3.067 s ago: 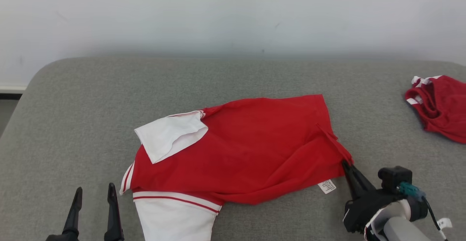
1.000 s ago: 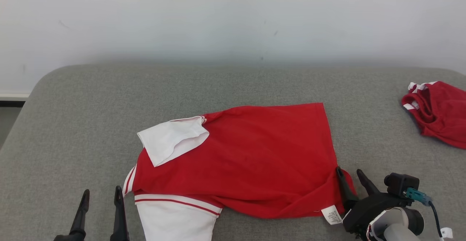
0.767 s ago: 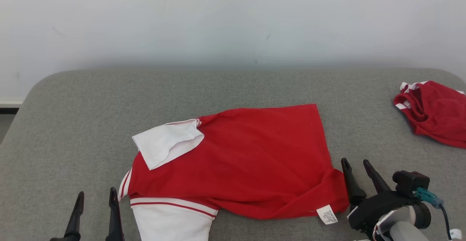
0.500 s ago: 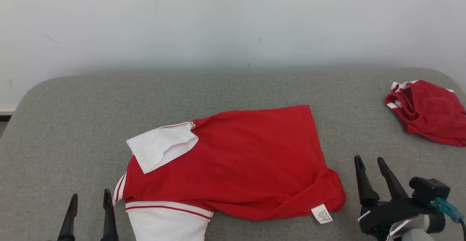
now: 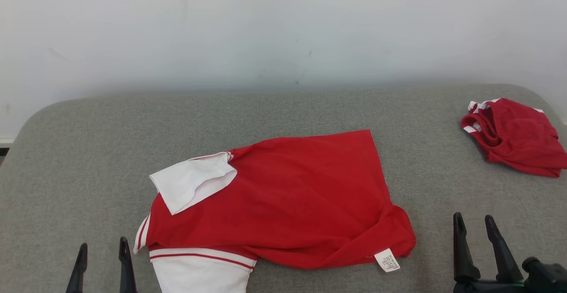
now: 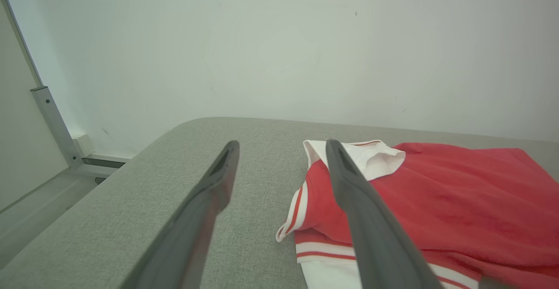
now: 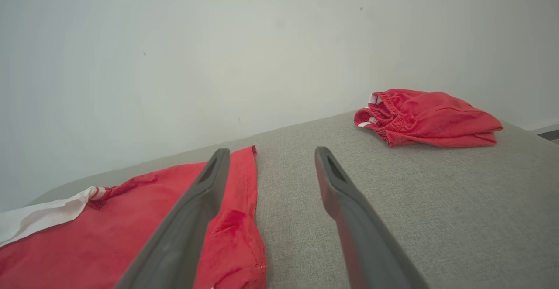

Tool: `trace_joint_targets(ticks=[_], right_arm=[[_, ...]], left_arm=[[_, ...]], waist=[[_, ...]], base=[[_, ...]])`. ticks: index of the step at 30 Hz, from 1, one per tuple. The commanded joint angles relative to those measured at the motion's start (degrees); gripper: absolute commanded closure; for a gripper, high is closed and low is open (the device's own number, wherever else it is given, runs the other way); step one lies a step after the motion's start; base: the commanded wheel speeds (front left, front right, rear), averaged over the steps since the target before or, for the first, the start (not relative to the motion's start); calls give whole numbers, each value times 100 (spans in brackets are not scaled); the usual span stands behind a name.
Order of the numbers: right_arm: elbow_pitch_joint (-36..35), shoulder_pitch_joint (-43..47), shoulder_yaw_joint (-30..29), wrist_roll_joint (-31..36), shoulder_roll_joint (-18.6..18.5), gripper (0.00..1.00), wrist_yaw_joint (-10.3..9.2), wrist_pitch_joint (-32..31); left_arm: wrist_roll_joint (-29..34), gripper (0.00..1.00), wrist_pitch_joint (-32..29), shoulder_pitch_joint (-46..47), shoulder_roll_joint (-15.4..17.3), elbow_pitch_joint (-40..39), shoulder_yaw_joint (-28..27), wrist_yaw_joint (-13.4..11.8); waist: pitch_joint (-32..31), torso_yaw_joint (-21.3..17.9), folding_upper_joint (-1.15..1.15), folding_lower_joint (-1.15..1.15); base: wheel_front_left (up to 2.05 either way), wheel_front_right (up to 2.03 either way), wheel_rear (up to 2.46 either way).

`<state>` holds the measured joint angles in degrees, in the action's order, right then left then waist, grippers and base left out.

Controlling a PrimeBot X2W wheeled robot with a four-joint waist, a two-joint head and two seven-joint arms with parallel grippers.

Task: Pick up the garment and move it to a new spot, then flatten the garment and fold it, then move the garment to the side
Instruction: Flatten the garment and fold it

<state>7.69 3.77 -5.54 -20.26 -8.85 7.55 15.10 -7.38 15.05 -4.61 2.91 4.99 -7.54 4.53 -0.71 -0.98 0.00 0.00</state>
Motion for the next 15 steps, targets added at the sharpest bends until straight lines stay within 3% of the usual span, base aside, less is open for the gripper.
trace_joint_targets(ticks=[1, 15], right_arm=[[-91, 134, -24, 101, 74, 0, -16, 4], [-221, 344, 146, 411, 162, 0, -16, 4]], left_arm=[[93, 0, 16, -100, -3, 15, -13, 1], [321, 0, 17, -287, 192, 47, 163, 220]], waist=[[-6, -3, 0, 0], [-6, 32, 0, 0]], base=[[0, 0, 0], [0, 0, 0]])
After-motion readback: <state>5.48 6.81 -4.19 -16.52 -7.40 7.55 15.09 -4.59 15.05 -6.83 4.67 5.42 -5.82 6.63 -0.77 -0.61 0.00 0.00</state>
